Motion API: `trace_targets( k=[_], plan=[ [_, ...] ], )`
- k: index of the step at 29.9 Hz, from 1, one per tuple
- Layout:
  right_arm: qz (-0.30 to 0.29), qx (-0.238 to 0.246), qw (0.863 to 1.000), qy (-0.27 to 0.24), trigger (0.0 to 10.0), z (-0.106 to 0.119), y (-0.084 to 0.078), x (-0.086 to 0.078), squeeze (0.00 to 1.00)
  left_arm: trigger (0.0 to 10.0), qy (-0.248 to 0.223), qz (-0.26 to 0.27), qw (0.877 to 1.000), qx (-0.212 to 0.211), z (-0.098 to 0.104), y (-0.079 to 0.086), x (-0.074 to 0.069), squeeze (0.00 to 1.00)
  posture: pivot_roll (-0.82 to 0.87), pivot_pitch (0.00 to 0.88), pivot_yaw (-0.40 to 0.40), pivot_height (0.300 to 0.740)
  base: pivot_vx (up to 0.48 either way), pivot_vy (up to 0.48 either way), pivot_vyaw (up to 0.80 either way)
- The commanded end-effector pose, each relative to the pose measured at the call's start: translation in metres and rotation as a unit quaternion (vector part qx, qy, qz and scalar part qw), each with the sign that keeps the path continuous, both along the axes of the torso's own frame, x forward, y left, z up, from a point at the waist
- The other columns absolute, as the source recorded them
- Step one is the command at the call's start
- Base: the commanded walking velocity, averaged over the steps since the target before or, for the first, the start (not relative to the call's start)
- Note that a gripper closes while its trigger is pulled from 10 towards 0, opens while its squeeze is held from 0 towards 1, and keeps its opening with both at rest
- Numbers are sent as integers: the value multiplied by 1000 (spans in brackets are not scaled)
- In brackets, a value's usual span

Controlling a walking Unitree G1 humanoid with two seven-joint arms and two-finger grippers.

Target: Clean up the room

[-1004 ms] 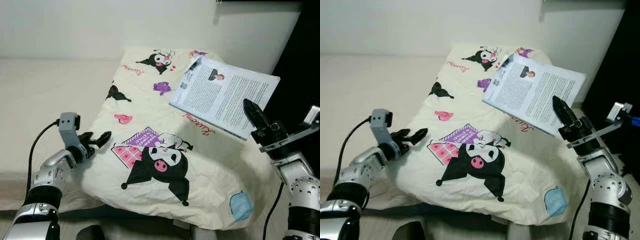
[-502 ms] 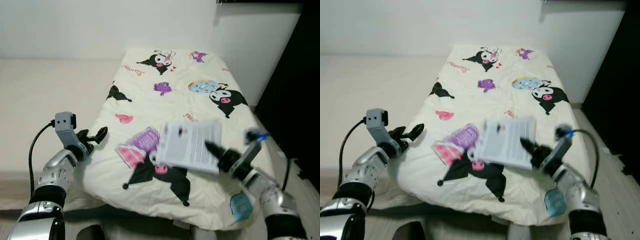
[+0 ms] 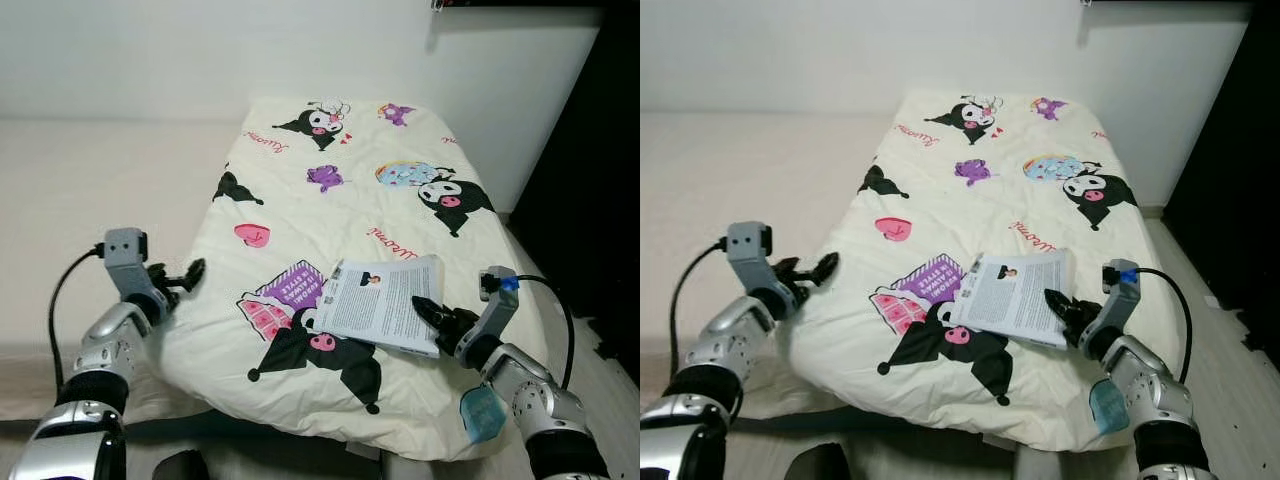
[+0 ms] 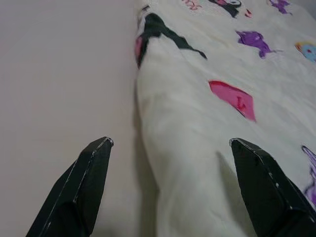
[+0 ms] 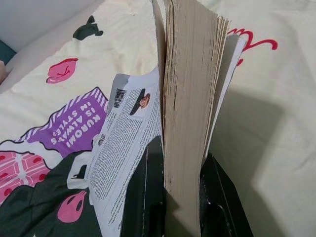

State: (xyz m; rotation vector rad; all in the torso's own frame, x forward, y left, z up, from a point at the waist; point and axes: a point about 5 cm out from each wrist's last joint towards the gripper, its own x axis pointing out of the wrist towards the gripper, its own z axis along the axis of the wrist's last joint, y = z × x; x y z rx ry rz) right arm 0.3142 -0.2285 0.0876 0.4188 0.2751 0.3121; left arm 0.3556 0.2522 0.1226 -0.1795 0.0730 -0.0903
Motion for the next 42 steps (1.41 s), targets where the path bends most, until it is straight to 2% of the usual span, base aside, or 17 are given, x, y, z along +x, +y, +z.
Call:
trace_targets(
  k=[1, 5, 10, 11, 12, 19, 20, 23, 27, 29, 30, 32, 34, 39, 40, 41, 42],
  plan=[
    [-7, -24, 1000, 12, 0, -8, -1, 0, 0, 10000, 24, 11, 999, 23, -7, 5, -2, 0, -101, 0, -7, 436, 0, 0, 0],
    [-7, -27, 1000, 10, 0, -8, 0, 2, 0, 10000, 37, 14, 999, 27, -12, 6, -4, 0, -103, 0, -6, 436, 0, 0, 0],
    [-10, -27, 1000, 5, 0, -5, -1, 2, 0, 10000, 99, -26, 992, -73, -39, -8, -13, 0, -106, 0, -2, 436, 0, 0, 0],
    [-10, -27, 1000, 5, 0, -5, -1, 2, 0, 10000, 99, -26, 992, -73, -39, -8, -13, 0, -106, 0, -2, 436, 0, 0, 0],
    [-13, -26, 1000, 4, 0, -5, -3, 2, 0, 10000, 114, -30, 984, -130, -46, -11, -16, 0, -107, 0, 0, 436, 0, 0, 0],
    [-14, -27, 1000, 2, 0, -5, -4, 3, 0, 10000, 135, -50, 975, -170, -52, -15, -20, 0, -107, 0, 2, 436, 0, 0, 0],
    [-16, -27, 1000, 2, 0, -5, -5, 3, 0, 10000, 151, -94, 969, -171, -56, -17, -25, 0, -100, 0, 2, 436, 0, 0, 0],
    [-21, -26, 999, 1, 0, -5, -6, 3, 0, 10000, 192, -229, 946, -125, -57, -14, -42, 0, -98, 0, 3, 436, 0, 0, 0],
    [-21, -26, 999, 1, 0, -5, -6, 3, 0, 10000, 197, -245, 942, -114, -56, -13, -44, 0, -98, 0, 3, 436, 0, 0, 0],
    [-21, -27, 999, 1, 0, -5, -6, 3, 0, 10000, 228, -299, 924, -63, -48, -3, -52, 0, -93, 0, 3, 436, 0, 0, 0],
    [-21, -27, 999, 1, 0, -5, -6, 3, 0, 10000, 228, -299, 924, -63, -48, -3, -52, 0, -93, 0, 3, 436, 0, 0, 0],
    [-22, -28, 999, 2, 0, -5, -7, 4, 0, 10000, 269, -330, 903, 51, -38, 10, -58, 0, -86, 0, -1, 436, 0, 0, 0],
    [-22, -28, 999, 3, 0, -5, -7, 4, 0, 10000, 291, -342, 883, 135, -30, 17, -61, 0, -81, 0, -3, 436, 0, 0, 0],
    [-22, -28, 999, 3, 0, -6, -6, 4, 0, 10000, 296, -348, 877, 153, -28, 17, -62, 0, -78, 0, -4, 436, 0, 0, 0],
    [-22, -27, 999, 3, 0, -5, -6, 5, 0, 10000, 300, -367, 866, 160, -23, 14, -65, 0, -82, 0, -1, 436, 0, 0, 0],
    [-23, -28, 999, 2, 0, -5, -5, 6, 0, 10000, 318, -396, 842, 180, -19, 12, -72, 0, -84, 0, 2, 436, 0, 0, 0],
    [-23, -28, 999, 2, 0, -5, -5, 6, 0, 10000, 318, -396, 842, 180, -19, 12, -72, 0, -84, 0, 2, 436, 0, 0, 0]
  ],
)
